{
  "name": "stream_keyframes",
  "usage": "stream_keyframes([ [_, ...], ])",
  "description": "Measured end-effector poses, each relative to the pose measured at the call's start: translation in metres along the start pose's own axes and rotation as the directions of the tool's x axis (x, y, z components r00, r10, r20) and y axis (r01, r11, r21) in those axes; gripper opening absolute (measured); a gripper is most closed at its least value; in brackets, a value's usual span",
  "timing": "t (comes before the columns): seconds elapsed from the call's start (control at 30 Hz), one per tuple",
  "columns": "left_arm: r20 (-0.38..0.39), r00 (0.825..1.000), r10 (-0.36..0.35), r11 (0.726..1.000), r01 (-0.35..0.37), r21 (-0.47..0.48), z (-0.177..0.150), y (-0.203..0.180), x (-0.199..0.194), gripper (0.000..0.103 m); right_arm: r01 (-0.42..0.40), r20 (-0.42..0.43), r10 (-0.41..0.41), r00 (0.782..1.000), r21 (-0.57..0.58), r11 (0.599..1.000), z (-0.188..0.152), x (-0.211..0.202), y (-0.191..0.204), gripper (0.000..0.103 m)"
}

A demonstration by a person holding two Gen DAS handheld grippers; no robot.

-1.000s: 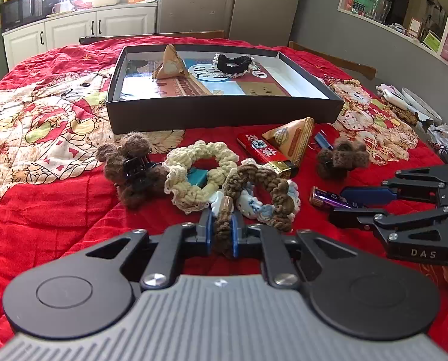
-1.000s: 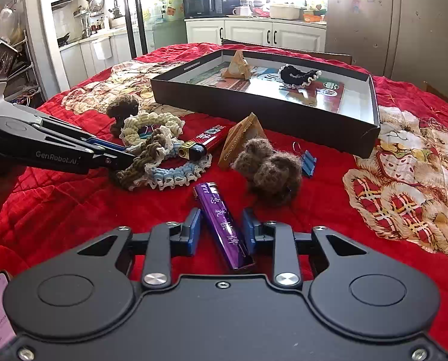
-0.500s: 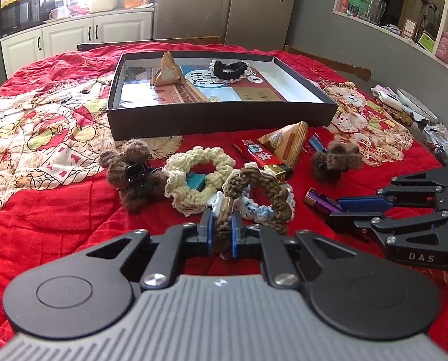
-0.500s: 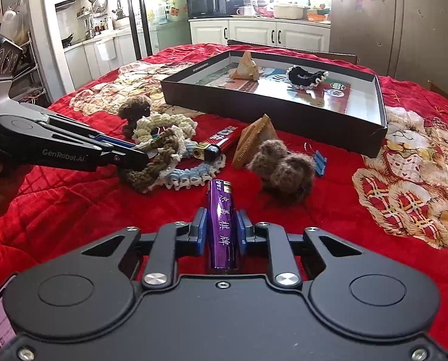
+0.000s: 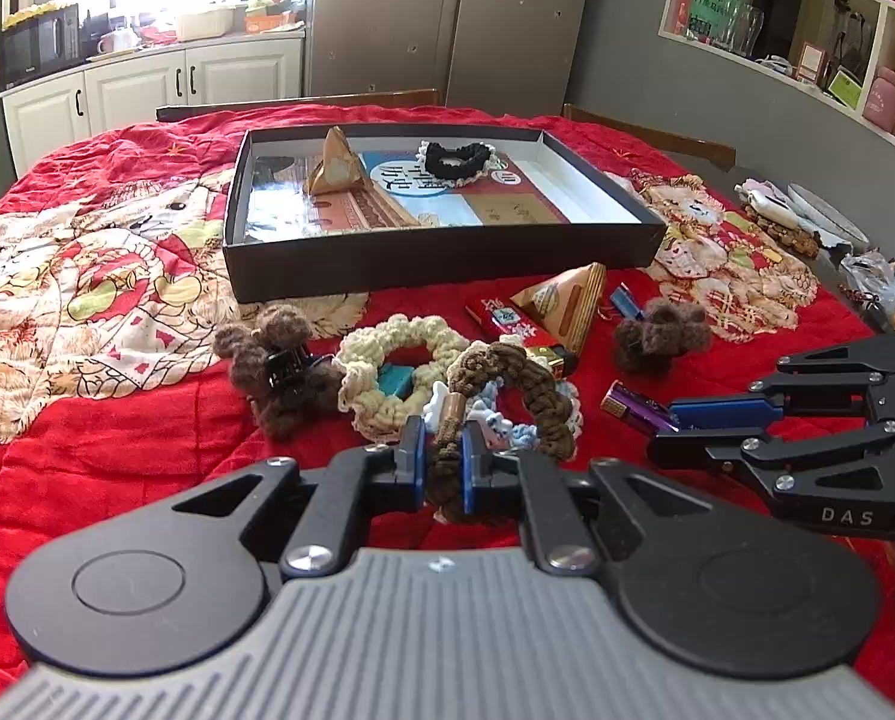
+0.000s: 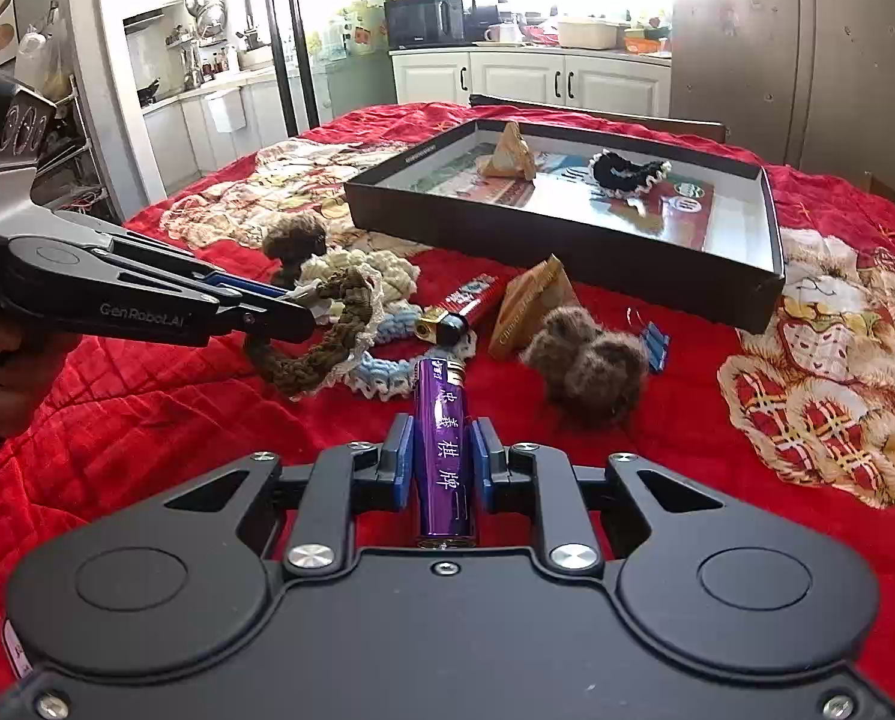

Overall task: Organize objects
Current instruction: 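Carry the rope bracelet and purple lighter in both grippers into the black box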

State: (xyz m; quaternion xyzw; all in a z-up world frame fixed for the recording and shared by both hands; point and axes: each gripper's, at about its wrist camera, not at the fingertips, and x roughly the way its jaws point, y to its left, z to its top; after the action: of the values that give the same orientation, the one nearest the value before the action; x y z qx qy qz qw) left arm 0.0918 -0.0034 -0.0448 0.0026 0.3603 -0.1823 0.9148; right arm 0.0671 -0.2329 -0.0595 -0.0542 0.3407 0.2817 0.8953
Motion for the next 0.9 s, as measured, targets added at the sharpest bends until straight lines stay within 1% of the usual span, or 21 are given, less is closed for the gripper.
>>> stream_keyframes([
  [0.27,0.031,1.0,0.0,1.0,0.0,0.008,0.007,-0.001,-0.012,0.014,-0.004,0.02,0.004,1.0,-0.002,1.0,0.007,-0.007,0.004,0.019],
  [0.53,0.071,0.997,-0.003,1.0,0.001,0.021,0.019,-0.004,-0.026,0.014,-0.002,0.066,0.003,0.998,-0.007,1.0,0.018,-0.023,0.008,0.019],
  [0.9,0.108,0.994,-0.007,0.999,0.003,0.037,0.038,-0.008,-0.03,0.014,0.021,0.109,-0.019,0.994,-0.022,1.0,0.038,-0.033,0.005,0.019],
])
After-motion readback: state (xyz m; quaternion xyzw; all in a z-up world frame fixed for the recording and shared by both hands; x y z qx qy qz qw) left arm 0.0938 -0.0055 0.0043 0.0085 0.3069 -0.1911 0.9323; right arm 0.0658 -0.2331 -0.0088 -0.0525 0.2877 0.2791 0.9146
